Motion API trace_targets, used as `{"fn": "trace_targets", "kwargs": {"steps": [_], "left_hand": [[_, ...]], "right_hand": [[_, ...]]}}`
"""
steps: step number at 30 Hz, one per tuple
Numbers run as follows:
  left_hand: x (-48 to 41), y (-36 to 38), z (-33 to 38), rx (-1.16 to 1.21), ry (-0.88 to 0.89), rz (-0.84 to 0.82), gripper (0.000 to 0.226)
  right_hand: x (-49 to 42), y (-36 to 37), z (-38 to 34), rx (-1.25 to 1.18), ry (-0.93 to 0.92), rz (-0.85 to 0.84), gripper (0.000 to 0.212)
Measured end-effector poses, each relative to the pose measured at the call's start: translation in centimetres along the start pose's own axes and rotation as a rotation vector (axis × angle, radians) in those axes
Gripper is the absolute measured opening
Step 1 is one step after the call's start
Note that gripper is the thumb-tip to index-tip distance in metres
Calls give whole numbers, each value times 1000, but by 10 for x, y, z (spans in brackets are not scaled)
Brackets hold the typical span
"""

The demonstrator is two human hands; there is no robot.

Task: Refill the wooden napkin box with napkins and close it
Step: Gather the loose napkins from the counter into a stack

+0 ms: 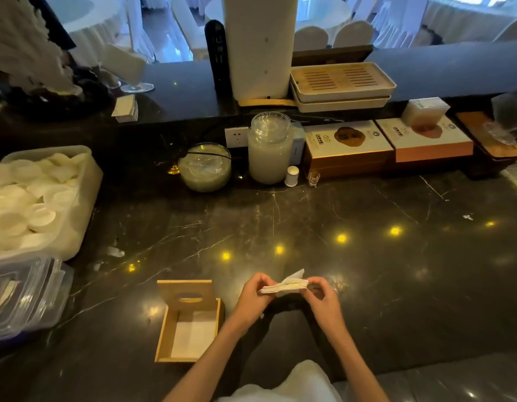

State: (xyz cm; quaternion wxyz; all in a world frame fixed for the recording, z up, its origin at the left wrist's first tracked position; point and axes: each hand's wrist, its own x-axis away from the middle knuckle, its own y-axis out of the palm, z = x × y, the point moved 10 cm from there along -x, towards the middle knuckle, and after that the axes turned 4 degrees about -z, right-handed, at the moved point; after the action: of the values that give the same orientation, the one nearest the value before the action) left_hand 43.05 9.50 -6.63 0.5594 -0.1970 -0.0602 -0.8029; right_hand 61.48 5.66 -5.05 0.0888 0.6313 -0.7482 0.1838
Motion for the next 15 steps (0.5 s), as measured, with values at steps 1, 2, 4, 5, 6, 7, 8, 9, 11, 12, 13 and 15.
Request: {"fn": "trace_targets", "kwargs": {"steps": [1,2,4,5,6,7,8,9,11,12,13,15], "left_hand": [[4,-1,3,12,35,26,15],[8,-1,4,23,64,43,12],[15,1,1,51,87,63,10],[18,2,-4,64,83,69,12],[21,4,-9,59,68,77,17],[23,5,-16,53,51,93,25],[25,5,-24,43,35,113,32],[26,7,-30,43,24,130,36],[28,10,-36,39,10,146,39],[27,10,-36,29,11,155,38],[26,11,-36,15,19,159,37],[25,12,-34,-17,40,152,35]], "right_hand": [[2,-2,-4,8,-27,18,15],[4,-2,-5,18,-46,22,14],[7,1,0,40,-66,8,14],[8,3,6,48,-66,0,14],[10,5,13,50,-62,-4,15],[10,6,21,53,-50,-7,18],[10,8,29,52,-35,-9,21],[9,8,36,56,-22,-8,25],[7,7,47,63,-2,-5,33],[5,7,49,69,3,-14,41],[4,8,50,80,8,-32,50],[2,12,49,77,10,-78,68]]}}
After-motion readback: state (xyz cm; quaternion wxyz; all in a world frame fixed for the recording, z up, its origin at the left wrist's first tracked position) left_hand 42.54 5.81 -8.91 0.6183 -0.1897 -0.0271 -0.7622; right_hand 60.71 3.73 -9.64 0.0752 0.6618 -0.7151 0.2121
